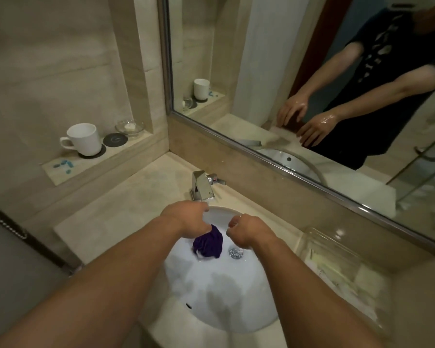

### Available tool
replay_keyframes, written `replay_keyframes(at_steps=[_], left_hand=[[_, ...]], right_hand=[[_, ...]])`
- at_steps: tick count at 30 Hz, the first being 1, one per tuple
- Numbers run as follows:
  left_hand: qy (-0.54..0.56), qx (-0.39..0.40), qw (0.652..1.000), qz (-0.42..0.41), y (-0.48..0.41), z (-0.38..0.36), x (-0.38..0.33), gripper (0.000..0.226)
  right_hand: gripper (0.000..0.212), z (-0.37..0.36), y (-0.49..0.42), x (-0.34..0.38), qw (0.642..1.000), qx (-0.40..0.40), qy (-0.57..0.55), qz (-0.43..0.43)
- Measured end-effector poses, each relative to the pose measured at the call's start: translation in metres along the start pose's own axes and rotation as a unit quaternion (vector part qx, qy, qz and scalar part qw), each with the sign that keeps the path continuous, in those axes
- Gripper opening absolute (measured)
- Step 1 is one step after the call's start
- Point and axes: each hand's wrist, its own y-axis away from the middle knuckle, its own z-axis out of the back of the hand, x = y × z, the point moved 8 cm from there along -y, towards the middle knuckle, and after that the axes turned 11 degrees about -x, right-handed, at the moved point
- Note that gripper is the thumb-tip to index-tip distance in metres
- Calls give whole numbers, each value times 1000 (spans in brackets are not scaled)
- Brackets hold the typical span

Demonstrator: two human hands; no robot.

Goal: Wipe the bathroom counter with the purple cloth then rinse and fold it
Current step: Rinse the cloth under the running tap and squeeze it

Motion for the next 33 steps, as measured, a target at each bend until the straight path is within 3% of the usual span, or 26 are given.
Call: replay_keyframes(at_steps=[12, 24, 33], left_hand=[[-27, 34, 996, -76, -1, 26, -24, 63], [-22, 41, 994, -99, -39, 28, -38, 60], [-30, 64, 978, -196, -92, 26, -48, 56]], right_hand=[[38, 19, 22, -4, 997, -28, -31, -64], [34, 38, -15, -13, 999, -9, -6, -47], [37, 34, -36, -26, 991, -7, -20, -135]])
